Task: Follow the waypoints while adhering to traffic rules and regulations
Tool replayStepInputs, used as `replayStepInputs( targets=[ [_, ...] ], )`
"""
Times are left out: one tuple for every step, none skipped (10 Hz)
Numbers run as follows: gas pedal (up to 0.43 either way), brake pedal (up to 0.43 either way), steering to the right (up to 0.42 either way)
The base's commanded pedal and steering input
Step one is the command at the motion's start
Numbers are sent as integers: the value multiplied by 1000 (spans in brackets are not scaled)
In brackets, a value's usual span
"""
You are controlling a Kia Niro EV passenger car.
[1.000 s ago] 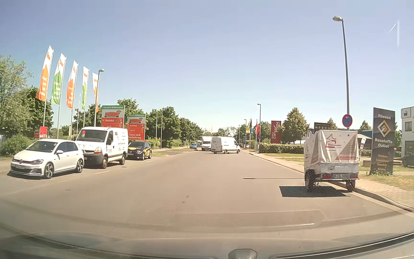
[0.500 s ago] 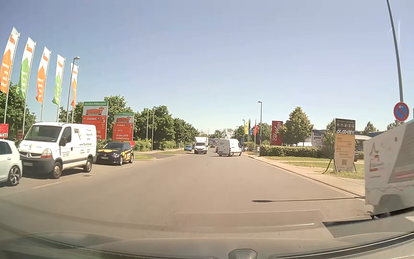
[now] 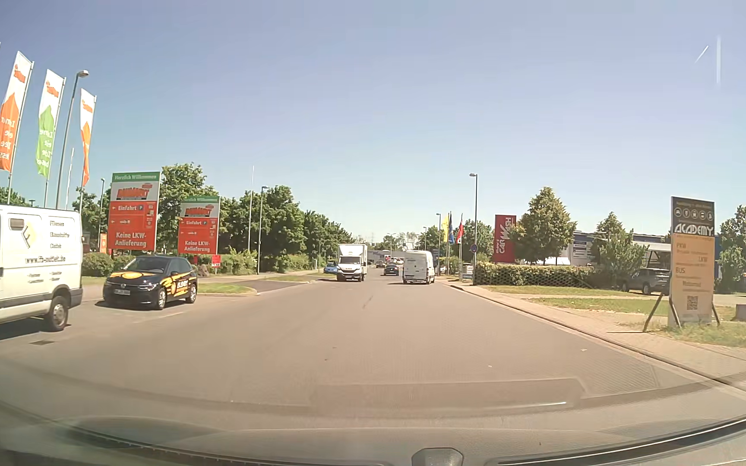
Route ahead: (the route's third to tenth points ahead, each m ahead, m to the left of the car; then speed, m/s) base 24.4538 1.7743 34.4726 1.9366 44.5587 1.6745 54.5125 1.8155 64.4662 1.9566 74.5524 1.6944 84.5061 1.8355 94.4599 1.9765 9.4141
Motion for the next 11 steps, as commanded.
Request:
replayStepInputs(
  targets=[
    [20, 30, 7],
    [20, 30, 7],
    [20, 30, 5],
    [20, 30, 4],
    [20, 30, 3],
    [20, 30, 3],
    [20, 30, 3],
    [20, 30, 3],
    [20, 30, 3],
    [8, 30, 3],
    [8, 30, 3]
  ],
)
